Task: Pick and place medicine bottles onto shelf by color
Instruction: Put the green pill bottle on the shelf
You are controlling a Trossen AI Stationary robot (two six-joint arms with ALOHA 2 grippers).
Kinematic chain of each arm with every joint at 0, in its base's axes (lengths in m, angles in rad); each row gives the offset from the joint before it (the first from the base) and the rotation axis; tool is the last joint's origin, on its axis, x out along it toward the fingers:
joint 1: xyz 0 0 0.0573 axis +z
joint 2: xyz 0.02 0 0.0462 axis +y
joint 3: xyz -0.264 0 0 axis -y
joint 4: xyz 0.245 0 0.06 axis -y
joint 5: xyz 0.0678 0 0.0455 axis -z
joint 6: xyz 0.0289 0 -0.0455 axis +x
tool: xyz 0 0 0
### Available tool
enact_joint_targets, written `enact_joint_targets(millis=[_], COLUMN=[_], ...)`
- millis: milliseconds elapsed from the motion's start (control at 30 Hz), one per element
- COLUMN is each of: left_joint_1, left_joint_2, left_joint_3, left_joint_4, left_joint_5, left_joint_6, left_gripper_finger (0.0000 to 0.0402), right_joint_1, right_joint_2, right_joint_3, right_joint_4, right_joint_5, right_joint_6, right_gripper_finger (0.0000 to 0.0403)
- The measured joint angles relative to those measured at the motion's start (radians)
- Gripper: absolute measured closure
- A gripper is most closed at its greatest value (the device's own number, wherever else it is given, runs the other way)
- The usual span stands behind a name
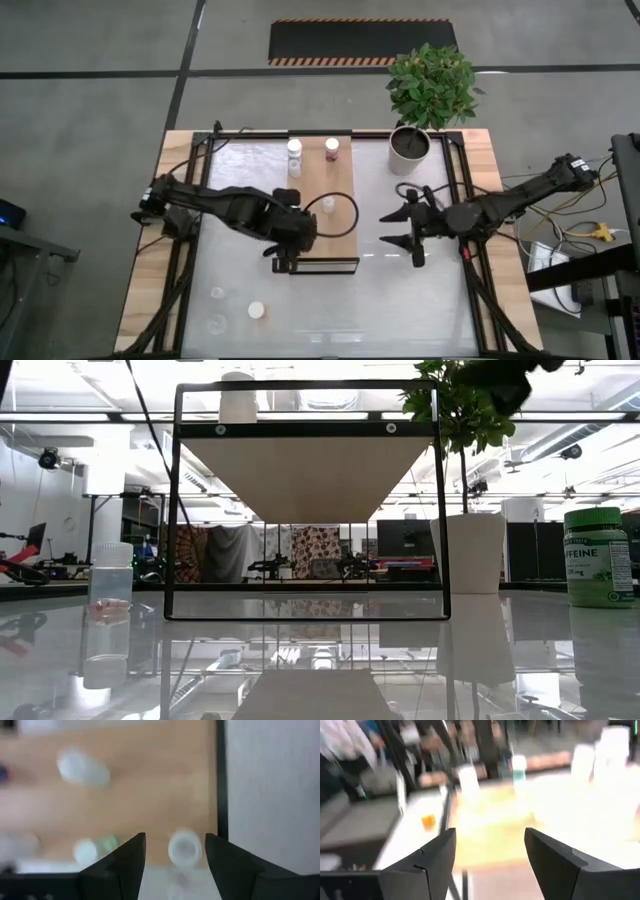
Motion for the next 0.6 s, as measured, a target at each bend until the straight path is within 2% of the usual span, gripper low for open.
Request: enact_joint_targets(millis=[133, 367, 467, 600], left_joint_1=[-0.045, -0.084, -0.086, -0.086], left_joint_2=[-0.016, -0.025, -0.042, -0.093], left_joint_3=[-0.001, -0.067, -0.113, -0.189], left_joint_4=[0.123, 0.263, 0.301, 0.388], left_joint_5=[-0.064, -0.078, -0.079, -0.083], left_joint_6=[0.130, 0.283, 0.294, 0.294], left_gripper_finger=[0.0214, 0.0214, 0.0214, 0.0214], right_joint_1=[0.000, 0.007, 0.020, 0.047], right_joint_2=[0.030, 0.109, 0.134, 0.133], right_joint_3=[0.130, 0.286, 0.313, 0.315], right_joint_4=[-0.371, -0.895, -1.030, -1.057], right_joint_5=[-0.001, -0.020, -0.052, -0.061], right_joint_6=[0.142, 0.393, 0.438, 0.407], right_gripper_finger=[0.0177, 0.0177, 0.0177, 0.0177])
